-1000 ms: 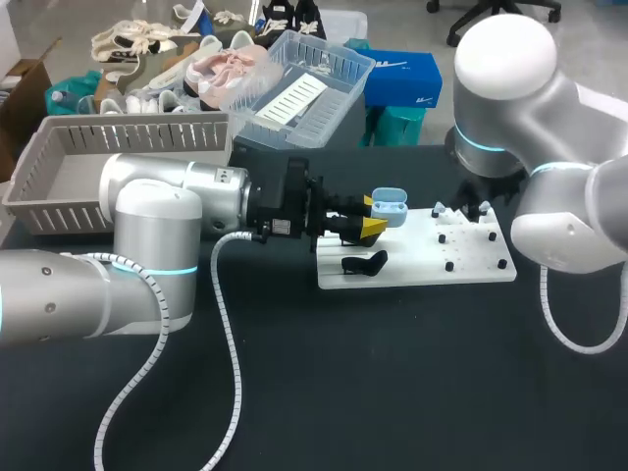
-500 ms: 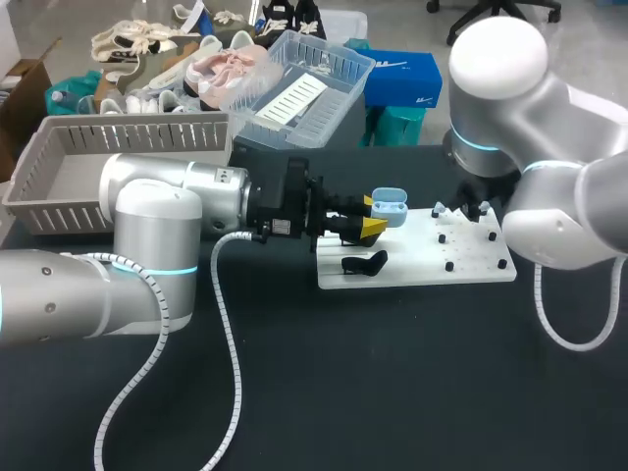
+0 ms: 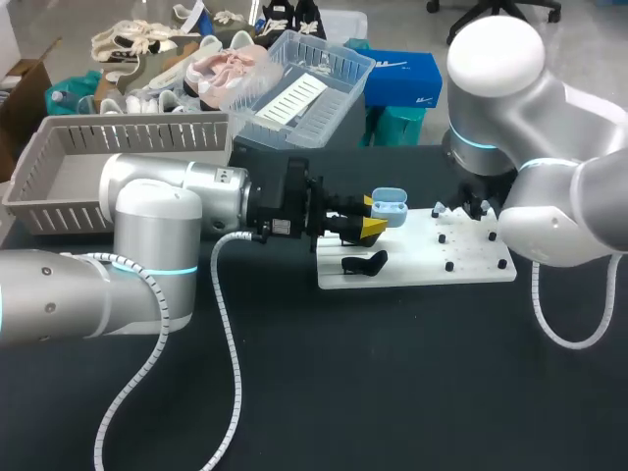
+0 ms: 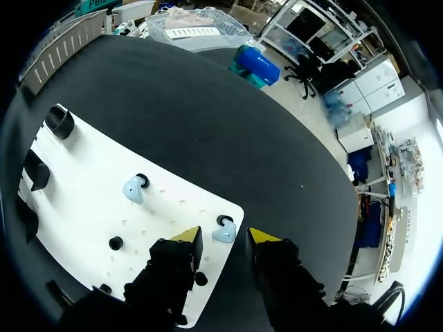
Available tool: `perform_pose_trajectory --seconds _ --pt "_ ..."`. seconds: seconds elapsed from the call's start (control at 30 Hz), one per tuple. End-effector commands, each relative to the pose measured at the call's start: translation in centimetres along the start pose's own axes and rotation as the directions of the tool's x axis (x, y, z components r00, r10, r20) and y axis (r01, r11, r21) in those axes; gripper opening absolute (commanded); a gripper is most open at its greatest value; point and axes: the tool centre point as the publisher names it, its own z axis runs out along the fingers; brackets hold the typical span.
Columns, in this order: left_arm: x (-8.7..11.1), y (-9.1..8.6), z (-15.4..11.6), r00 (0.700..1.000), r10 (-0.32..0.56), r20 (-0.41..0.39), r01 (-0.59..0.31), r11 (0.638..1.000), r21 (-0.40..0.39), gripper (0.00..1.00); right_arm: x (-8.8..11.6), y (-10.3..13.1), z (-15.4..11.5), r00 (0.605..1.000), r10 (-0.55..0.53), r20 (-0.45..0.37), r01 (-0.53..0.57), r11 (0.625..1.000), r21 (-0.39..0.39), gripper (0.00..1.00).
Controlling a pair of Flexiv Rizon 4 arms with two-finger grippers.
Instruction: Pick up each earbud case from the left stands, insert the matching earbuds, close the lid, and place the case in the box.
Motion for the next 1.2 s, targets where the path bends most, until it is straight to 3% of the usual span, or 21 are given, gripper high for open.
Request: perform_pose_trajectory --seconds 0.03,0.27,0.63,0.77,1.2 --pt "0.05 -0.05 0.02 1.000 0.001 0.001 -0.001 1.000 -0.003 0.00 -0.11 -0.06 0.13 1.000 -0.001 -0.001 0.001 1.000 0.001 0.39" --pt "0.05 -0.05 0.02 1.000 0.001 0.001 -0.001 1.000 -0.003 0.00 -0.19 -0.08 0.28 1.000 -0.002 -0.004 0.002 1.000 0.001 0.36" --pt "0.05 -0.05 0.02 1.000 0.001 0.001 -0.001 1.000 -0.003 0.00 -0.31 -0.03 0.36 1.000 -0.009 -0.008 0.009 1.000 0.003 0.19" --pt "0.05 -0.05 0.02 1.000 0.001 0.001 -0.001 1.000 -0.003 0.00 -0.33 -0.03 0.39 1.000 -0.009 -0.011 0.009 1.000 0.004 0.00" --pt "0.05 -0.05 0.02 1.000 0.001 0.001 -0.001 1.000 -0.003 0.00 -0.11 -0.06 0.43 1.000 -0.001 -0.012 0.001 1.000 0.003 0.00"
